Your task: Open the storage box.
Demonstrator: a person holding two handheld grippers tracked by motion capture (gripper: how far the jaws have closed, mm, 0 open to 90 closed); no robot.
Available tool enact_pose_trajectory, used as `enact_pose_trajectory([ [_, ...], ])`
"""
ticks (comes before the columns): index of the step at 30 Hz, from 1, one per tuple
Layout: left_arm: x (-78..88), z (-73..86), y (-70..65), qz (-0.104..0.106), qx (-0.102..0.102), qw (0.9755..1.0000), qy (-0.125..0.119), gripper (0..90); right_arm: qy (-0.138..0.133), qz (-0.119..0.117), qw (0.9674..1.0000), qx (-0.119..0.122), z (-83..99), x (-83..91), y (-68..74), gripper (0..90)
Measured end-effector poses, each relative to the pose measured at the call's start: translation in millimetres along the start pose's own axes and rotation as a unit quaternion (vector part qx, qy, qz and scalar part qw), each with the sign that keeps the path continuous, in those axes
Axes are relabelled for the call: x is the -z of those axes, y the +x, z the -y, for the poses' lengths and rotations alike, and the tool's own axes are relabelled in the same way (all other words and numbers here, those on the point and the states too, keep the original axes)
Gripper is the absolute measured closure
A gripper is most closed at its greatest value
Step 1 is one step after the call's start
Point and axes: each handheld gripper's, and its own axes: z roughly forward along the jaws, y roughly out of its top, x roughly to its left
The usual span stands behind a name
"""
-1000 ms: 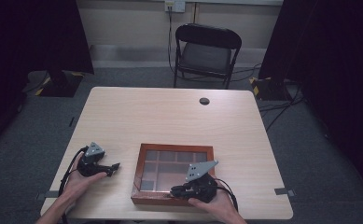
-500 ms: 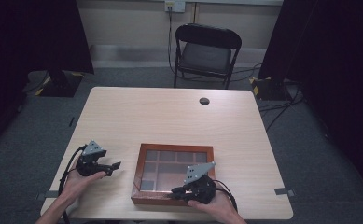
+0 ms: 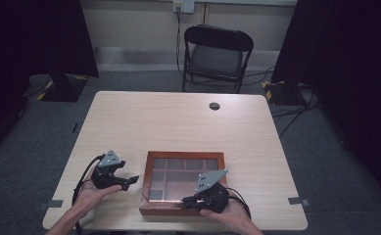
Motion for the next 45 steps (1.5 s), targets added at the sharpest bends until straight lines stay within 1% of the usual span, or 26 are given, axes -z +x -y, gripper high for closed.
enact_pose_trajectory([
  [1, 0.0, 0.0, 0.0, 0.0, 0.0, 1.0, 0.0, 18.1, 0.0, 0.0, 1.0, 0.0, 0.0, 0.0, 0.0, 82.2],
  [2, 0.0, -0.9, -0.7, 0.002, -0.009, 1.0, 0.004, 18.4, 0.001, 0.0, 1.0, 0.004, 0.0, 0.9, -0.5, 82.3],
  [3, -0.6, -1.3, -2.1, 0.005, -0.008, 1.0, 0.001, 18.4, 0.003, 0.0, 1.0, 0.002, 0.0, 1.6, -0.3, 82.3],
  [5, 0.0, -1.1, -2.1, 0.009, -0.002, 1.0, -0.001, 18.4, 0.001, 0.0, 1.0, 0.004, -0.7, 3.7, -0.7, 82.2],
  [9, 1.8, -1.4, -0.8, 0.007, 0.002, 0.9999, -0.007, 18.4, -0.007, -0.002, 1.0, 0.004, -2.7, 7.7, -1.1, 82.3],
  [14, 2.2, -2.4, -2.7, 0.014, 0.007, 0.9998, -0.008, 18.0, -0.013, -0.004, 0.9999, 0.004, -9.9, 15.1, -1.4, 82.4],
  [15, 3.7, -3.2, -3.6, 0.026, 0.015, 0.9995, -0.013, 17.9, -0.015, -0.004, 0.9999, 0.003, -11.3, 16.5, -1.6, 82.4],
  [17, 4.6, -3.5, -4.5, 0.03, 0.015, 0.9993, -0.016, 18.0, -0.016, -0.003, 0.9999, 0.002, -12.8, 18.1, -1.6, 82.4],
  [19, 4.6, -4.4, -7.9, 0.03, 0.006, 0.9994, -0.016, 18.0, -0.021, -0.003, 0.9998, 0.007, -18.9, 23.5, -2.0, 82.4],
  [20, 4.6, -4.4, -7.9, 0.03, 0.006, 0.9994, -0.016, 18.0, -0.021, -0.003, 0.9998, 0.007, -18.9, 23.5, -2.0, 82.4],
  [21, 4.0, -4.7, -8.2, 0.03, 0.0, 0.9994, -0.015, 18.0, -0.023, -0.003, 0.9997, 0.007, -20.1, 24.7, -2.5, 82.4],
  [23, 3.8, -5.0, -10.0, 0.033, 0.001, 0.9993, -0.017, 18.0, -0.027, -0.008, 0.9996, 0.006, -23.3, 27.9, -3.7, 82.4],
  [24, 4.1, -5.4, -10.1, 0.034, -0.005, 0.9992, -0.018, 17.9, -0.028, -0.007, 0.9996, 0.007, -24.3, 28.8, -3.8, 82.4],
  [25, 3.9, -5.5, -11.5, 0.036, -0.003, 0.9991, -0.023, 17.8, -0.028, -0.006, 0.9995, 0.008, -25.8, 29.8, -3.8, 82.4],
  [26, 5.3, -6.8, -13.4, 0.025, -0.01, 0.9992, -0.029, 17.8, -0.028, -0.001, 0.9996, 0.009, -28.3, 31.8, -3.1, 82.5],
  [27, 5.3, -6.8, -13.4, 0.025, -0.01, 0.9992, -0.029, 17.8, -0.029, 0.0, 0.9995, 0.008, -29.0, 32.5, -3.2, 82.5],
  [28, 6.3, -7.4, -14.6, 0.028, -0.011, 0.999, -0.032, 17.8, -0.029, 0.0, 0.9995, 0.008, -29.0, 32.5, -3.2, 82.5],
  [29, 6.0, -8.1, -16.4, 0.032, -0.017, 0.9988, -0.033, 17.8, -0.029, -0.002, 0.9995, 0.007, -30.1, 33.3, -3.9, 82.4],
  [32, 4.7, -8.6, -17.7, 0.035, -0.018, 0.9987, -0.032, 17.6, -0.03, -0.003, 0.9995, 0.007, -30.9, 33.8, -4.2, 82.5],
  [34, 3.2, -9.0, -19.5, 0.046, -0.025, 0.998, -0.035, 16.9, -0.03, -0.003, 0.9995, 0.006, -31.9, 34.6, -4.5, 82.5],
  [35, 2.7, -9.2, -20.9, 0.046, -0.024, 0.998, -0.036, 17.0, -0.032, -0.002, 0.9995, 0.008, -32.2, 35.0, -4.9, 82.5],
  [36, 2.2, -9.5, -21.2, 0.047, -0.032, 0.9977, -0.036, 17.0, -0.031, -0.003, 0.9995, 0.007, -32.5, 35.5, -5.0, 82.5],
  [38, 1.2, -9.6, -23.8, 0.048, -0.035, 0.9976, -0.036, 17.1, -0.031, -0.003, 0.9995, 0.007, -33.0, 35.6, -5.0, 82.5],
  [41, -0.8, -10.2, -26.0, 0.056, -0.033, 0.9972, -0.036, 17.1, -0.03, -0.005, 0.9995, 0.004, -34.0, 36.0, -5.5, 82.5],
  [45, -2.0, -12.0, -27.4, 0.056, -0.035, 0.9969, -0.043, 18.0, -0.038, -0.006, 0.9993, 0.001, -34.5, 37.8, -7.2, 82.4],
])
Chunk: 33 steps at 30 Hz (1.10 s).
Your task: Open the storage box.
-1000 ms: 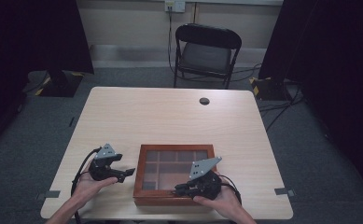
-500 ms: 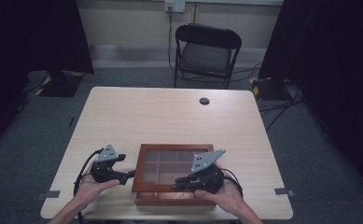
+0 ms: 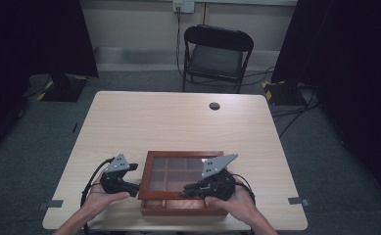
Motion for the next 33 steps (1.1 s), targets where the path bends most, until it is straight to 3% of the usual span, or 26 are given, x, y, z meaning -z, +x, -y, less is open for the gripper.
enact_pose_trajectory([
  [4, 0.8, -1.4, -2.1, -0.004, -0.009, 0.9999, -0.008, 19.5, -0.007, -0.001, 1.0, -0.007, 0.4, 1.6, -0.5, 81.8],
  [7, 1.4, -2.9, 0.0, 0.0, -0.007, 0.9999, -0.012, 18.9, -0.009, 0.006, 0.9999, -0.004, 0.2, 2.6, -0.7, 68.8],
  [13, 2.4, -6.4, 1.1, 0.003, -0.006, 0.9999, -0.015, 18.6, -0.015, 0.021, 0.9995, -0.017, 0.4, 7.9, -0.9, 55.4],
  [14, 3.4, -8.3, 1.8, 0.005, -0.007, 0.9998, -0.018, 19.3, -0.02, 0.031, 0.999, -0.024, 0.7, 12.9, -1.3, 49.5],
  [19, 7.8, -14.5, 1.9, 0.002, -0.005, 0.9993, -0.037, 21.4, -0.037, 0.064, 0.9965, -0.039, 5.8, 30.1, -5.1, 37.5],
  [25, 8.8, -20.5, 3.0, 0.002, 0.001, 0.9987, -0.052, 25.1, -0.048, 0.085, 0.9934, -0.06, 18.2, 46.4, -13.1, 30.3],
  [33, 6.3, -33.1, 0.1, 0.009, -0.006, 0.9979, -0.064, 27.8, -0.061, 0.111, 0.9898, -0.067, 26.2, 57.6, -17.1, 22.8],
])
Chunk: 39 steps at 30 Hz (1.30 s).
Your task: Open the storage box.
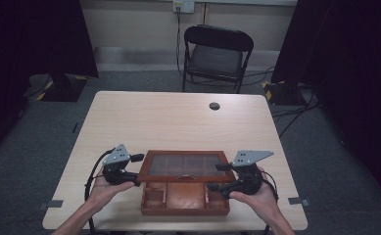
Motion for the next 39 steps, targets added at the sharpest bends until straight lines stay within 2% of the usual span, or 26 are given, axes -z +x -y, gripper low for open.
enact_pose_trajectory([
  [5, 0.3, -3.2, -0.1, 0.001, 0.001, 1.0, -0.004, 29.5, -0.004, 0.019, 0.9998, -0.004, 2.4, 5.6, -6.0, 20.3],
  [10, 0.3, -7.0, 1.2, 0.003, -0.001, 1.0, -0.003, 29.2, -0.011, 0.024, 0.9996, 0.0, 3.6, 5.6, -8.6, 20.3],
  [15, 0.5, -12.5, 3.6, 0.007, -0.004, 1.0, -0.005, 30.1, -0.014, 0.043, 0.9988, -0.017, 4.1, 10.7, -19.8, 17.9],
  [19, 0.0, -14.0, 5.9, 0.014, 0.01, 0.9997, -0.016, 31.4, -0.019, 0.053, 0.9981, -0.025, 5.9, 12.4, -28.0, 17.8],
  [25, -4.4, -24.0, 7.8, 0.018, -0.01, 0.9998, -0.007, 35.3, -0.025, 0.052, 0.9974, -0.043, 9.1, 9.6, -41.7, 21.9],
  [27, -7.0, -26.5, 8.0, 0.019, -0.006, 0.9997, -0.014, 35.4, -0.039, 0.059, 0.9962, -0.051, 8.2, 10.3, -44.3, 26.8],
  [28, -9.2, -29.7, 9.0, 0.022, -0.006, 0.9997, -0.01, 35.0, -0.047, 0.055, 0.996, -0.053, 6.8, 10.2, -46.6, 28.5],
  [31, -10.9, -31.9, 11.0, 0.021, -0.006, 0.9997, -0.011, 33.9, -0.049, 0.055, 0.9958, -0.054, 5.3, 8.6, -48.3, 30.6],
  [32, -12.3, -33.4, 12.8, 0.022, 0.003, 0.9997, -0.008, 33.7, -0.054, 0.05, 0.9954, -0.062, 3.8, 6.8, -51.4, 32.6],
  [33, -12.3, -33.4, 12.8, 0.022, 0.003, 0.9997, -0.008, 33.5, -0.054, 0.05, 0.9954, -0.062, 3.8, 6.8, -51.4, 32.6],
  [34, -13.4, -33.9, 14.6, 0.022, -0.001, 0.9997, -0.009, 33.5, -0.056, 0.043, 0.9955, -0.063, 2.1, 4.6, -54.4, 34.0],
  [39, -17.4, -34.4, 17.9, 0.027, 0.013, 0.9993, -0.021, 33.9, -0.057, 0.044, 0.9953, -0.065, -0.5, -0.2, -60.2, 34.8],
])
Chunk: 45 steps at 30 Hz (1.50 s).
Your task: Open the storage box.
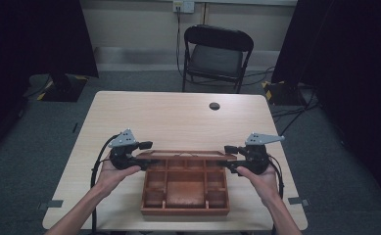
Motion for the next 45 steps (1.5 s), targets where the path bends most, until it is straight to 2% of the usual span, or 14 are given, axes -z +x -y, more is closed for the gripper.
enact_pose_trajectory([
  [5, -2.3, -0.2, 4.6, -0.004, 0.008, 0.9999, -0.008, 36.0, -0.004, 0.006, 1.0, -0.001, -3.5, -3.7, -5.8, 35.1],
  [7, -4.2, 0.1, 6.7, -0.007, 0.015, 0.9998, -0.008, 39.4, -0.011, 0.011, 0.9999, -0.001, -6.1, -4.4, -7.2, 35.7],
  [11, -8.4, -1.5, 8.3, -0.01, 0.013, 0.9999, 0.001, 43.7, -0.016, 0.012, 0.9998, 0.0, -8.0, -6.5, -8.6, 37.7],
  [17, -10.4, -4.9, 10.4, -0.01, 0.016, 0.9998, -0.002, 44.7, -0.025, 0.012, 0.9996, 0.001, -11.3, -10.0, -9.3, 39.6],
  [23, -9.9, -9.2, 13.7, -0.012, 0.007, 0.9999, -0.007, 46.4, -0.034, 0.014, 0.9993, -0.005, -13.5, -15.8, -15.2, 41.7],
  [27, -10.8, -9.3, 14.5, -0.008, 0.018, 0.9998, -0.01, 46.6, -0.029, 0.015, 0.9994, -0.002, -13.2, -18.8, -16.9, 41.8],
  [29, -10.9, -11.4, 15.1, -0.008, 0.019, 0.9998, -0.004, 46.6, -0.022, 0.02, 0.9996, 0.002, -13.0, -23.4, -17.9, 41.6],
  [34, -11.9, -14.0, 18.0, -0.006, 0.014, 0.9999, 0.0, 46.9, -0.016, 0.019, 0.9997, 0.004, -14.5, -29.6, -19.6, 40.2],
  [36, -12.5, -13.8, 18.5, -0.003, 0.021, 0.9998, -0.002, 46.7, -0.019, 0.014, 0.9997, 0.001, -15.8, -32.8, -19.9, 39.7],
  [38, -12.8, -14.4, 19.2, -0.004, 0.02, 0.9998, -0.001, 46.2, -0.02, 0.014, 0.9997, 0.001, -16.1, -33.1, -20.3, 38.8],
  [41, -13.1, -15.9, 20.6, -0.004, 0.02, 0.9998, -0.001, 44.9, -0.017, 0.024, 0.9996, -0.001, -16.0, -34.2, -22.2, 35.1],
  [45, -12.8, -16.9, 20.5, -0.011, 0.019, 0.9997, -0.011, 44.1, -0.019, 0.027, 0.9994, -0.002, -15.7, -34.1, -24.2, 36.7],
])
